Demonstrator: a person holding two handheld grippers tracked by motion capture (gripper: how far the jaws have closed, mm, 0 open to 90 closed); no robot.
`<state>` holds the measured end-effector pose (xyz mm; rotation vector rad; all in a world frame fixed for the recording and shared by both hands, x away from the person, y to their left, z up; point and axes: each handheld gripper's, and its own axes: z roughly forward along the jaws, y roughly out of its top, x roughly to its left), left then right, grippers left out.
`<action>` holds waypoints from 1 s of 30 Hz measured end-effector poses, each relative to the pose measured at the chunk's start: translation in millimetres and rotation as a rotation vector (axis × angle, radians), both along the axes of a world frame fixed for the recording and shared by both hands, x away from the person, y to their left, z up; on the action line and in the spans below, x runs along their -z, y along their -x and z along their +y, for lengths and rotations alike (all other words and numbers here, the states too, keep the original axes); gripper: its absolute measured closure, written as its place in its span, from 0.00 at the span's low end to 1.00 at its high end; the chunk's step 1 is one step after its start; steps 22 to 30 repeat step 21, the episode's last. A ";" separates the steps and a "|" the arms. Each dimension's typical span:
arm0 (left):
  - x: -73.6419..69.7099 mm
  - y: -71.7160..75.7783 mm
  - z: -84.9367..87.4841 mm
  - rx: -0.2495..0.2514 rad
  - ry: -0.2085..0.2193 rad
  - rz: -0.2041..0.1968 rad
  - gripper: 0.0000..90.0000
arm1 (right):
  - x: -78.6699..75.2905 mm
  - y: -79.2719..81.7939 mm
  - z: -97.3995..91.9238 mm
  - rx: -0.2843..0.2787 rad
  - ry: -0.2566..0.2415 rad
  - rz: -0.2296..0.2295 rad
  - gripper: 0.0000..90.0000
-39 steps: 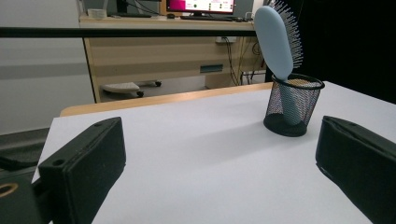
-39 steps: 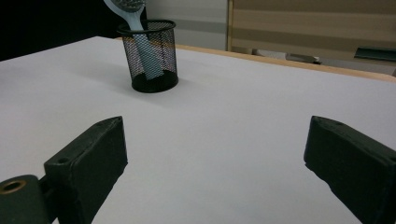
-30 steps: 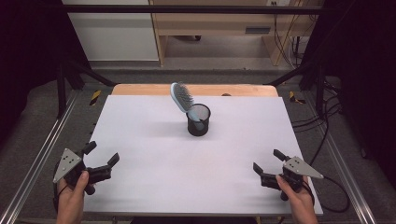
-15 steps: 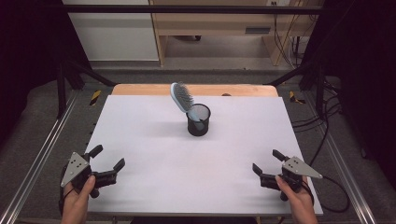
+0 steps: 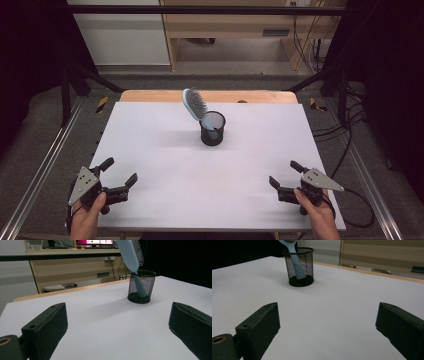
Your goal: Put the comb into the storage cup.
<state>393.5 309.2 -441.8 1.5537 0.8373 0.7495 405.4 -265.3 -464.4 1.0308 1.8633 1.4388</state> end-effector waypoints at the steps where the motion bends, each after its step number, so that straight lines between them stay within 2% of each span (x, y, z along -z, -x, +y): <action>1: -0.2 0.4 -1.0 0.005 -0.001 -0.004 0.02 | 0.1 -0.1 0.2 -0.002 0.001 -0.001 0.06; 8: -0.1 3.4 -7.7 0.023 0.013 -0.020 0.02 | 1.2 -1.7 2.8 -0.019 0.003 -0.004 0.06; 14: 2.4 3.5 -15.1 0.021 0.035 -0.026 0.02 | 1.0 -6.2 3.3 -0.029 -0.020 -0.023 0.06; 16: 2.2 2.3 -16.3 0.018 0.022 -0.034 0.02 | 1.0 -7.9 3.9 -0.032 -0.020 -0.025 0.06; 21: 3.2 -0.9 -14.3 -0.003 0.030 -0.029 0.02 | 1.2 -9.1 3.7 -0.029 -0.019 -0.028 0.06; 30: 3.2 -0.9 -14.3 -0.003 0.030 -0.029 0.02 | 1.2 -9.1 3.7 -0.029 -0.019 -0.028 0.06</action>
